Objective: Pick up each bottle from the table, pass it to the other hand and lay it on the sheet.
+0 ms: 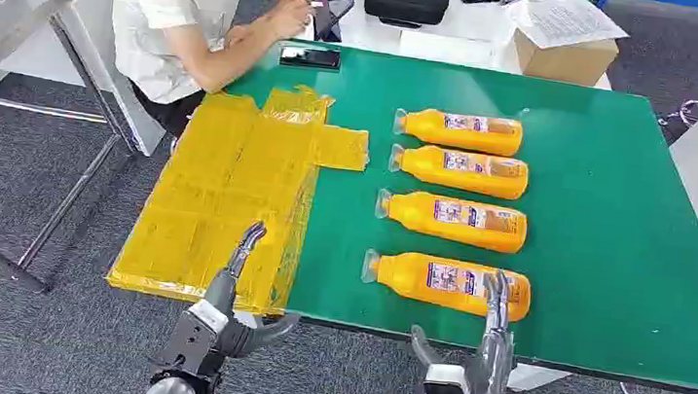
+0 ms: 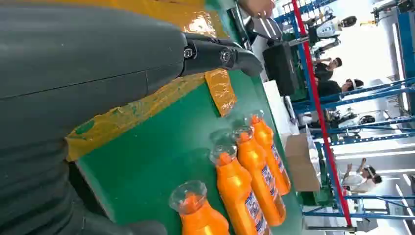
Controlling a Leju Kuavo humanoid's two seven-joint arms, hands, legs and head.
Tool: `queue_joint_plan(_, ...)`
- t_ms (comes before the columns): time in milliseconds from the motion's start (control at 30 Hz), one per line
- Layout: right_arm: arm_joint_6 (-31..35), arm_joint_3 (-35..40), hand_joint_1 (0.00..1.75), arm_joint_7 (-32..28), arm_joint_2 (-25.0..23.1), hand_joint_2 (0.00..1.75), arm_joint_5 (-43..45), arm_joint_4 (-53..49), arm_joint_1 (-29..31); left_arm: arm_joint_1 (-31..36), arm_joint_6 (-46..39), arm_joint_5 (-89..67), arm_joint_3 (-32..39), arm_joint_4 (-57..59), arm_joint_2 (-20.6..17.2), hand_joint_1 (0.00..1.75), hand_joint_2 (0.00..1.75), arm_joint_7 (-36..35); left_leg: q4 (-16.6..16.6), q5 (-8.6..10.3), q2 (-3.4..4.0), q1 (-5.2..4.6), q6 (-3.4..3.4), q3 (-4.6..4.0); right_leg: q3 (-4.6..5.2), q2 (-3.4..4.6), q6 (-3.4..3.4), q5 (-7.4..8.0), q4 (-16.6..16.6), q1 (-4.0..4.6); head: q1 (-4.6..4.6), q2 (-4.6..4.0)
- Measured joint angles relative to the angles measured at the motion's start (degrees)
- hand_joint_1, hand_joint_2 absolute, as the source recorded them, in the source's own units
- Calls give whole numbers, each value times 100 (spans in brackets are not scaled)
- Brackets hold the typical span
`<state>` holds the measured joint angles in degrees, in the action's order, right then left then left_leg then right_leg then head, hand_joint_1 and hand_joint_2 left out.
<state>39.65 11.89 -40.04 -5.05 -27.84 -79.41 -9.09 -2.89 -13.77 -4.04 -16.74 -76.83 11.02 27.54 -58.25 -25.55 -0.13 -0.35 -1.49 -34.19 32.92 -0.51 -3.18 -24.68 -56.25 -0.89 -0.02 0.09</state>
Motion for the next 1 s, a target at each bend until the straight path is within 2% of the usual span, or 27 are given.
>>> queue_joint_plan(133, 2, -280, 0, 103, 20, 175, -804, 0, -10, -2, -158, -214, -33, 0, 0, 0, 175, -66, 0, 0, 0, 0, 0, 0, -1, 0, 0, 0, 1, 0, 0, 0)
queue_joint_plan(533, 2, -483, 0, 199, 44, 175, -960, 4, 38, 6, -168, -302, -94, 0, 0, 0, 175, -90, 0, 0, 1, 0, 0, 0, -2, 0, 0, 0, 0, 0, -2, 0)
queue_joint_plan(700, 4, -487, 0, 623, 105, 175, -1984, 107, 234, 80, 20, -288, -103, 13, 2, 0, 175, -92, 0, 0, 1, 0, -1, 0, -2, 0, 0, 1, 0, 0, 0, 0)
queue_joint_plan(1000, -147, -461, 0, 1589, 645, 175, -2563, 805, 1004, 358, 265, -284, -232, 206, 33, 0, 175, -92, -2, 8, 0, -7, -11, 1, -6, 0, -5, 5, 0, -6, -2, 0)
